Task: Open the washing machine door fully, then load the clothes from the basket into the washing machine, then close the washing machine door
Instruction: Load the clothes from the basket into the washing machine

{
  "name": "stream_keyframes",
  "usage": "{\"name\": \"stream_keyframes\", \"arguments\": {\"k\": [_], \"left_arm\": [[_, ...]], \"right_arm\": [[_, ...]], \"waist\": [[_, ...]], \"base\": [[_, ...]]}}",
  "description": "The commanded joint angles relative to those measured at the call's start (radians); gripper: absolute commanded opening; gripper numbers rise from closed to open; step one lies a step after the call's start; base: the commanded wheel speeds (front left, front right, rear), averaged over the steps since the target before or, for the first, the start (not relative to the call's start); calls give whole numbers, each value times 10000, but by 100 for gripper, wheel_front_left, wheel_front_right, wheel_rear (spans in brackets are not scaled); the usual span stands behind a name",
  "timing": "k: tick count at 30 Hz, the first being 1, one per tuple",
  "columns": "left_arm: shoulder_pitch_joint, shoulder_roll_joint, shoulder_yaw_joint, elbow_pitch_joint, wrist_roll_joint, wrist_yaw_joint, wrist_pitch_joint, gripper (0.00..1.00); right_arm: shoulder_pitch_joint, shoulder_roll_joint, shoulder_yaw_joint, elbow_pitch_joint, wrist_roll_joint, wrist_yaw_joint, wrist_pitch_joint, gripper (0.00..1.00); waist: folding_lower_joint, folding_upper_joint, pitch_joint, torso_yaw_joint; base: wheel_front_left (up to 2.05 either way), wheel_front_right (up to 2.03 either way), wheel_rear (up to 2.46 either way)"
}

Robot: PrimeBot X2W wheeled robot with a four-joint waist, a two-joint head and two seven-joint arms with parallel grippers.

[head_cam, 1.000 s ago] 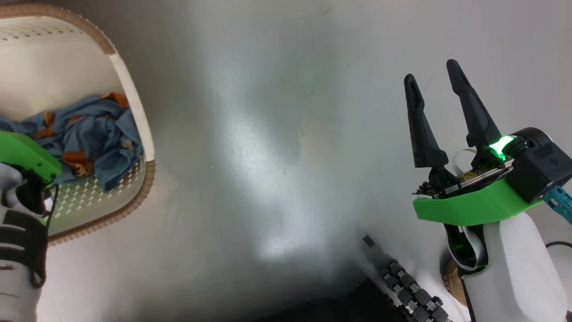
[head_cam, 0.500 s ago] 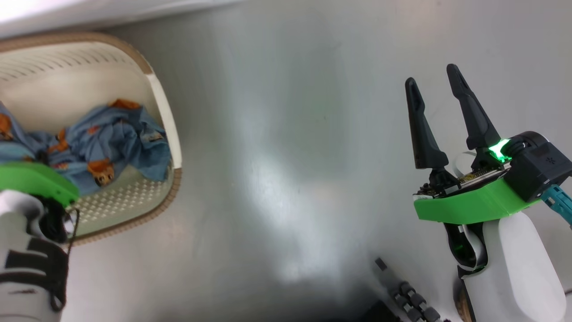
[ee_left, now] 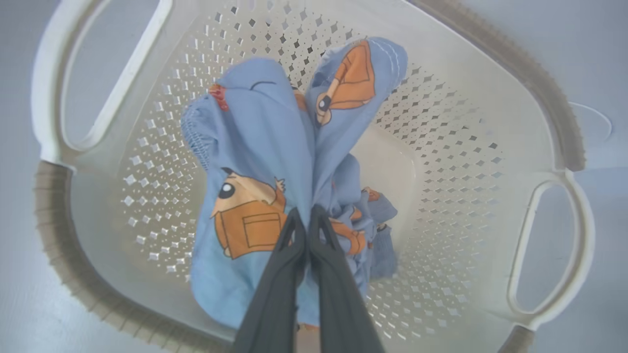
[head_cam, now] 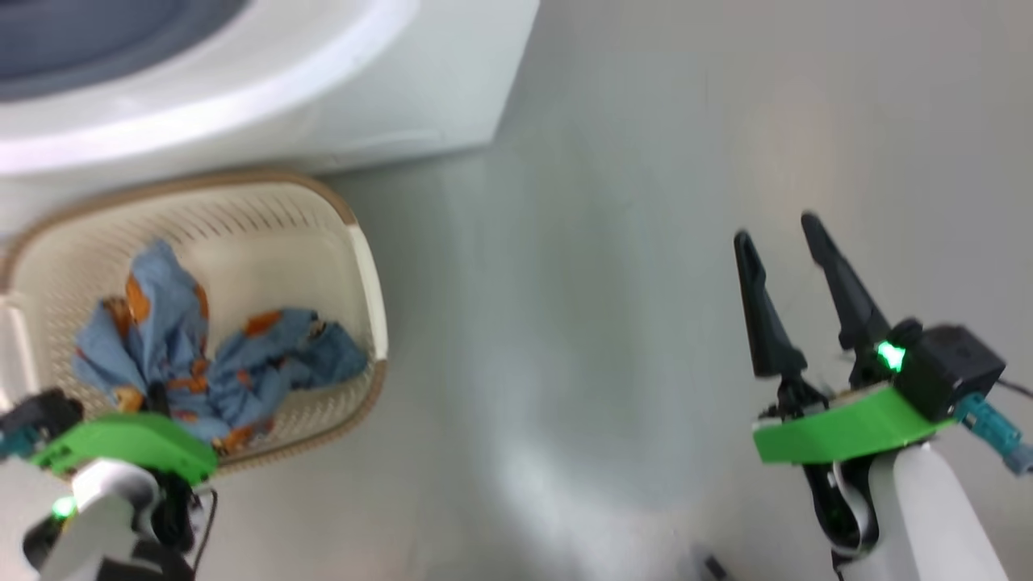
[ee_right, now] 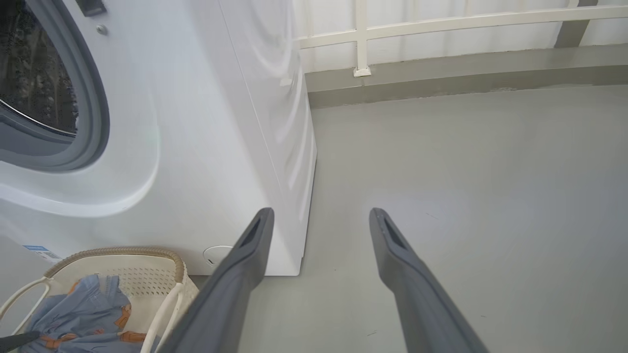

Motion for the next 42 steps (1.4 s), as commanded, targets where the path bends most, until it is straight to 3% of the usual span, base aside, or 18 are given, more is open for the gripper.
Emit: {"name": "stream_keyframes", "arguments": {"k": [1, 14, 30, 42], "left_arm": [[647, 315, 240, -295, -28, 1, -129, 0], [3184, -269, 391, -3145, 582, 266, -136, 0], [6973, -751, -132, -7928, 1874, 720, -137, 0], [8362, -805, -388, -10825, 2987, 686, -137, 0]], "right_arm": [[464, 22, 165, -159, -142, 27, -48, 100], [1845, 22, 170, 98, -234, 27, -48, 100], [2993, -226, 256, 316, -382, 27, -48, 100], [3340, -281, 65, 194, -406, 27, -48, 100]], "waist": [[1, 0, -1557, 427], [1, 0, -3855, 711], [1, 0, -5864, 802], [1, 0, -6364, 931]], "base": [[0, 0, 0], [0, 0, 0], [0, 0, 0], [0, 0, 0]]}}
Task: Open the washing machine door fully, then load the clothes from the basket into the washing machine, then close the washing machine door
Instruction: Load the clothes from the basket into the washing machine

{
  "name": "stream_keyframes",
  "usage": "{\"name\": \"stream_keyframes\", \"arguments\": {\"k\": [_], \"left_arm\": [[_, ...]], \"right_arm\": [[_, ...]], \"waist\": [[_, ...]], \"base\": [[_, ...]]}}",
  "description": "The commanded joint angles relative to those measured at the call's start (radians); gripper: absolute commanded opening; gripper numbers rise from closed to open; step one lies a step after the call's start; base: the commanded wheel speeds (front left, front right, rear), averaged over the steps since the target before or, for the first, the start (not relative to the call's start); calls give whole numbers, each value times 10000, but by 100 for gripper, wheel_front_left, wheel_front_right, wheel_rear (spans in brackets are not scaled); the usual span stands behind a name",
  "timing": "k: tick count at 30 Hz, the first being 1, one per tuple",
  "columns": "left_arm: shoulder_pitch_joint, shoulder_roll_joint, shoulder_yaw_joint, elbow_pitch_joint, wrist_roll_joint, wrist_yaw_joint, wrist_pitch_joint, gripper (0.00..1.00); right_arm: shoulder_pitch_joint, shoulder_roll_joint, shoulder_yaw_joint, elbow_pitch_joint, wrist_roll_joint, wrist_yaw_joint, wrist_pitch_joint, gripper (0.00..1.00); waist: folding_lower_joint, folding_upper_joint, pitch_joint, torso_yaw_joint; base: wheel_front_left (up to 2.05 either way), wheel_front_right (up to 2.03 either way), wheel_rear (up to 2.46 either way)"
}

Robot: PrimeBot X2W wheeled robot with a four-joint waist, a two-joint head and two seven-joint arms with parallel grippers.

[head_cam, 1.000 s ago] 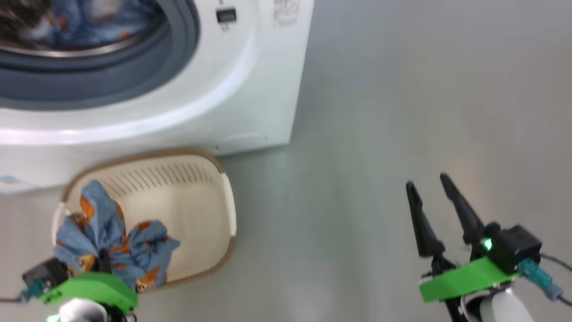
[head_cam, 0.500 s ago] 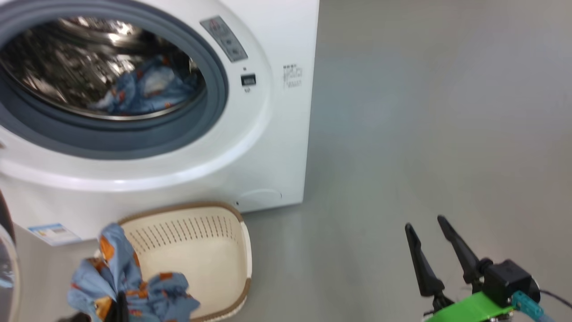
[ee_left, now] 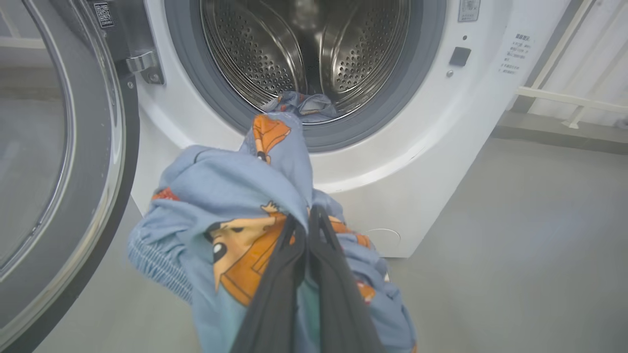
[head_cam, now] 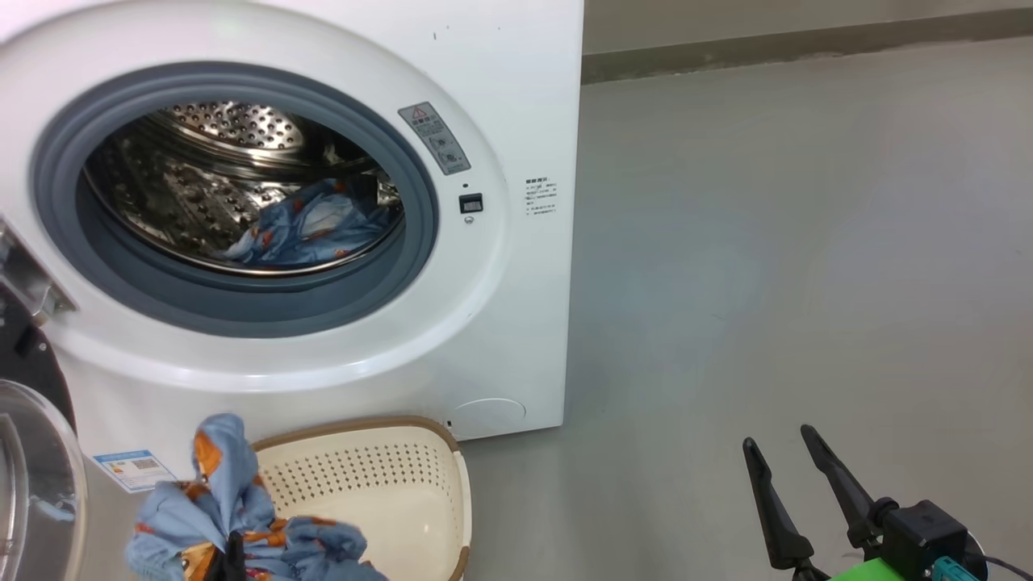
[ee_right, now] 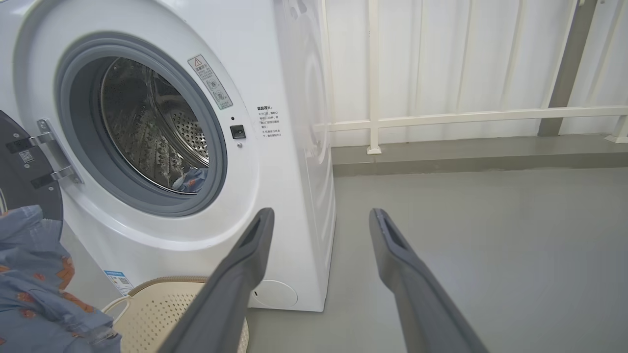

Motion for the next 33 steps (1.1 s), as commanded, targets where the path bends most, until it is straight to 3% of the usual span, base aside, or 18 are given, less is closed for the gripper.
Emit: {"name": "stream_keyframes", "arguments": {"k": [1, 15, 33], "left_arm": [[-44, 76, 298, -549, 172, -39, -108, 0], [610, 49, -12, -1464, 835, -124, -108, 0], [539, 41, 233, -1536, 961, -255, -109, 0]], "right_arm": [[-73, -120, 163, -266, -59, 27, -49, 100], [163, -64, -22, -292, -108, 27, -49, 100], [114, -6, 27, -321, -120, 27, -49, 100]], "waist": [[1, 0, -74, 73], [1, 0, -386, 215], [1, 0, -214, 222]], "base": [[0, 0, 0], [0, 0, 0], [0, 0, 0]]}}
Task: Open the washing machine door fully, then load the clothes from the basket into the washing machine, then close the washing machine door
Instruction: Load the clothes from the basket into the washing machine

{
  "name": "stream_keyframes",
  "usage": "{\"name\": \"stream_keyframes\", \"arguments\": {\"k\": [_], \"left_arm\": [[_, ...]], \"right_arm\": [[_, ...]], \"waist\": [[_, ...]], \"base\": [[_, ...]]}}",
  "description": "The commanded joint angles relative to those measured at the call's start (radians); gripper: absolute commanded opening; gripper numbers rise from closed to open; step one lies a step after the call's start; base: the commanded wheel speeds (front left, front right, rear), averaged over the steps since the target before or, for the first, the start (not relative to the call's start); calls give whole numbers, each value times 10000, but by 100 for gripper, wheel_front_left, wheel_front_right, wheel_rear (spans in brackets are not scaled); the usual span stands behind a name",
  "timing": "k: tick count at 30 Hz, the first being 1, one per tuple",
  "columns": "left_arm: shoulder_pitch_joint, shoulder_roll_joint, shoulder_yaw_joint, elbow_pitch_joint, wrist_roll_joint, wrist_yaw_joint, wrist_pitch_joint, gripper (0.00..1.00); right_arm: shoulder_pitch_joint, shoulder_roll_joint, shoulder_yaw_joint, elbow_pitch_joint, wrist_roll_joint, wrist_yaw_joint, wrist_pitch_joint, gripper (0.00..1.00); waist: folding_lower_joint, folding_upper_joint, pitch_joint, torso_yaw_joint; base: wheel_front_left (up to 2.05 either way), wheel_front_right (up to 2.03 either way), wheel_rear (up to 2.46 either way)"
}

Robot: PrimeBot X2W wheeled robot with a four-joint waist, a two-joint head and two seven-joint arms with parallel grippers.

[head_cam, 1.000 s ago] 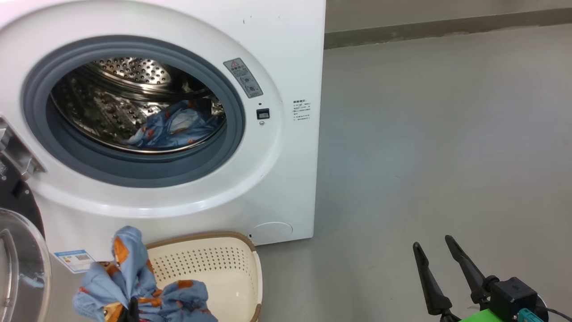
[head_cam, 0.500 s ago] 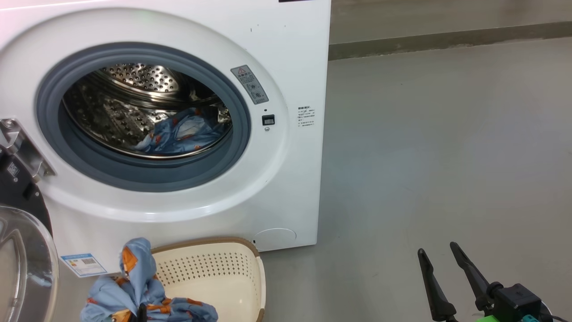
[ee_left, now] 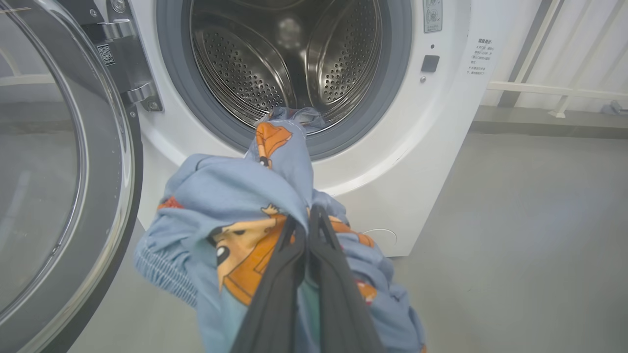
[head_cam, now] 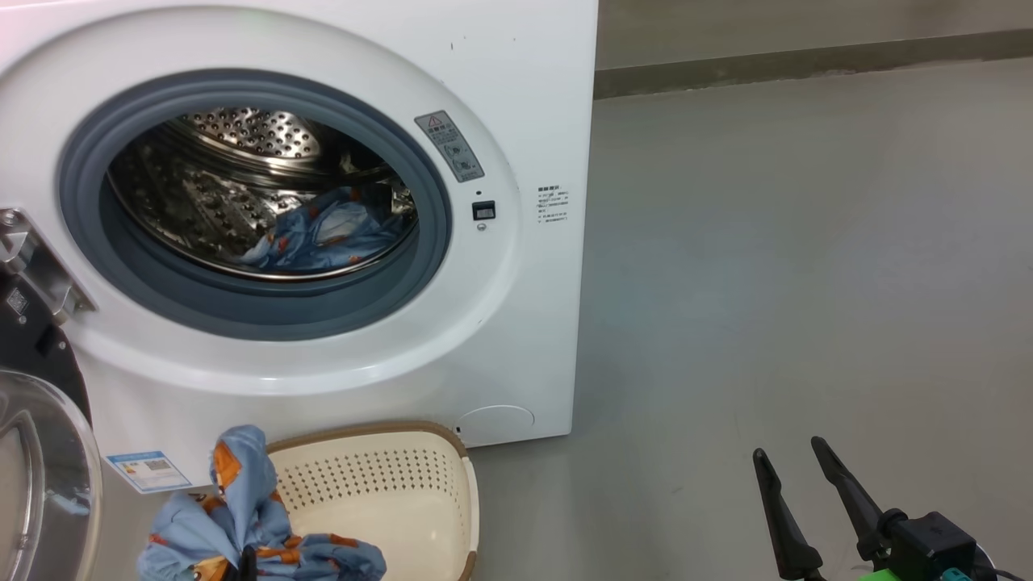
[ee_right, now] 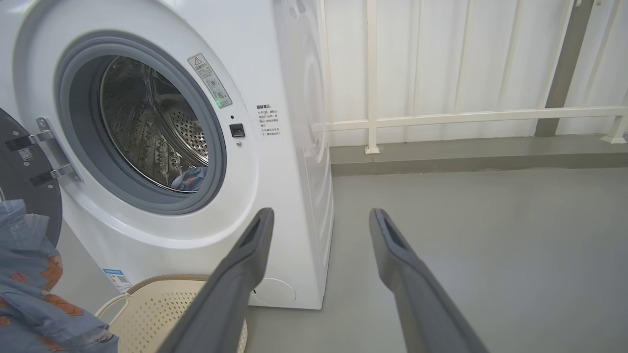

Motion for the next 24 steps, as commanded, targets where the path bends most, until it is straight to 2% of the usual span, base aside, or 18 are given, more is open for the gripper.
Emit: {"name": "stream_keyframes", "arguments": {"k": [1, 14, 24], "left_arm": [[-423, 38, 342, -276, 138, -8, -109, 0], [-1768, 37, 328, 95, 15, -55, -109, 0], [-3619, 274, 738, 810, 230, -135, -109, 0]], "right_arm": [[-213, -43, 262, -277, -37, 27, -49, 100], [-467, 34, 427, -267, 23, 27, -49, 100], [-981, 102, 467, -398, 76, 27, -49, 100]], "waist": [[0, 0, 37, 12], [0, 0, 593, -481], [0, 0, 1843, -1109]], "base": [[0, 0, 0], [0, 0, 0], [0, 0, 0]]}}
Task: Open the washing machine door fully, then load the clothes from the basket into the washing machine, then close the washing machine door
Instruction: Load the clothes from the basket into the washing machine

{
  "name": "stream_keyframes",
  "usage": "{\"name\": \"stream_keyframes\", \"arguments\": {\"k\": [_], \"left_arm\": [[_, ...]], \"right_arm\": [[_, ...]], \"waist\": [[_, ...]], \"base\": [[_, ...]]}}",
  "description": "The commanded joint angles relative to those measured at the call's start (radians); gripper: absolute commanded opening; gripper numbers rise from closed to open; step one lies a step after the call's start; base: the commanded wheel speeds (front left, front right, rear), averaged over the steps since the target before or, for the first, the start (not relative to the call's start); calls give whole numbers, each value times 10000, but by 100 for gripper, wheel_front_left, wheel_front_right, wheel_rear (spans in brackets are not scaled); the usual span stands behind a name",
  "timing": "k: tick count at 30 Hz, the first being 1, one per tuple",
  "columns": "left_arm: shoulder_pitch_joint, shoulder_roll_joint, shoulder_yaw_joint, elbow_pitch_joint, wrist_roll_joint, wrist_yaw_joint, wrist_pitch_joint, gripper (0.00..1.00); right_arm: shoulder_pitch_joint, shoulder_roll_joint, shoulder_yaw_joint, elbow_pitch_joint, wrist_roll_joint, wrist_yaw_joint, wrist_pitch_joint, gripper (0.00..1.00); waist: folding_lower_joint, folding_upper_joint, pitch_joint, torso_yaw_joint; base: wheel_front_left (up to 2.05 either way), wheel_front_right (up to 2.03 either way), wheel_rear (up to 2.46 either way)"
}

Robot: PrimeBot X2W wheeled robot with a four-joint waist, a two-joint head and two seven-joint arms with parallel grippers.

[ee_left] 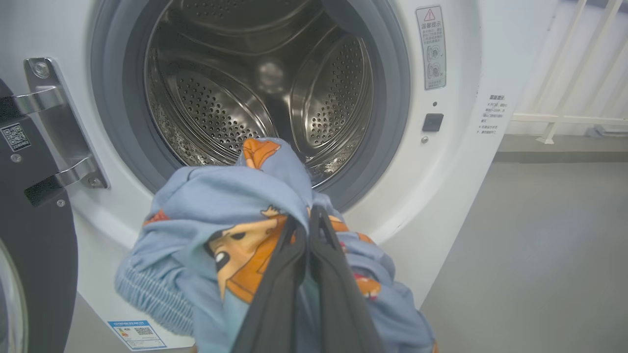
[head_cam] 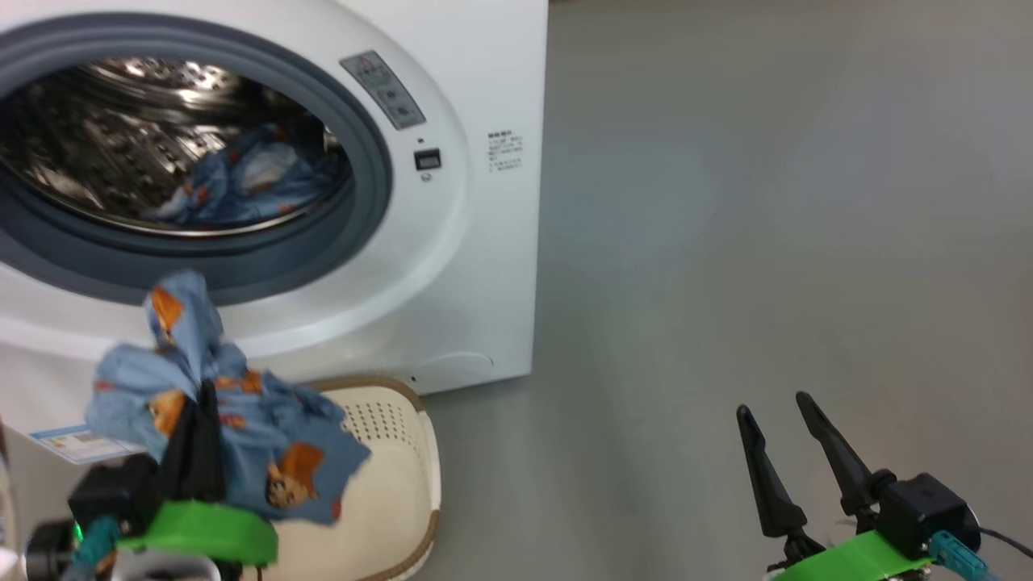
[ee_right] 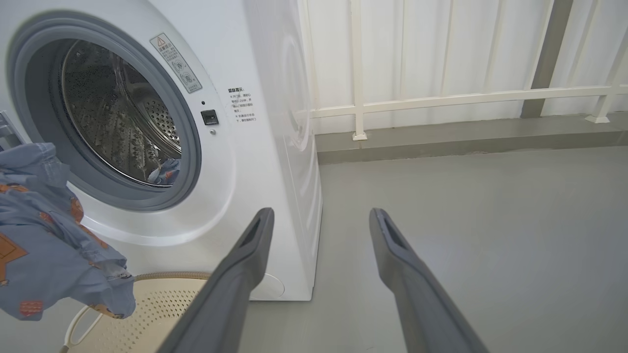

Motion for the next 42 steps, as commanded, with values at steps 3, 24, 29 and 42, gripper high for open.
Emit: {"name": "stream_keyframes", "arguments": {"k": [3, 24, 29, 42], "left_arm": [[-1090, 373, 428, 32, 215, -43, -107, 0], [-6254, 2521, 1072, 3618, 1004, 80, -107, 0], [-7162, 2951, 1054, 4402, 1166, 117, -107, 0], [-9536, 3802, 957, 4980, 1467, 376, -107, 0]], "right_arm": [[-525, 4, 322, -290, 101, 27, -49, 100], [-1699, 27, 1305, -232, 634, 27, -49, 100], [-1656, 27, 1447, -201, 662, 27, -49, 100], [-1791, 27, 1765, -283, 421, 27, -49, 100]], "waist": [[-1, 0, 990, -542], [-1, 0, 3069, -1764], [-1, 0, 3341, -1854], [-1, 0, 4622, -1846]], "base": [[0, 0, 0], [0, 0, 0], [0, 0, 0], [0, 0, 0]]}}
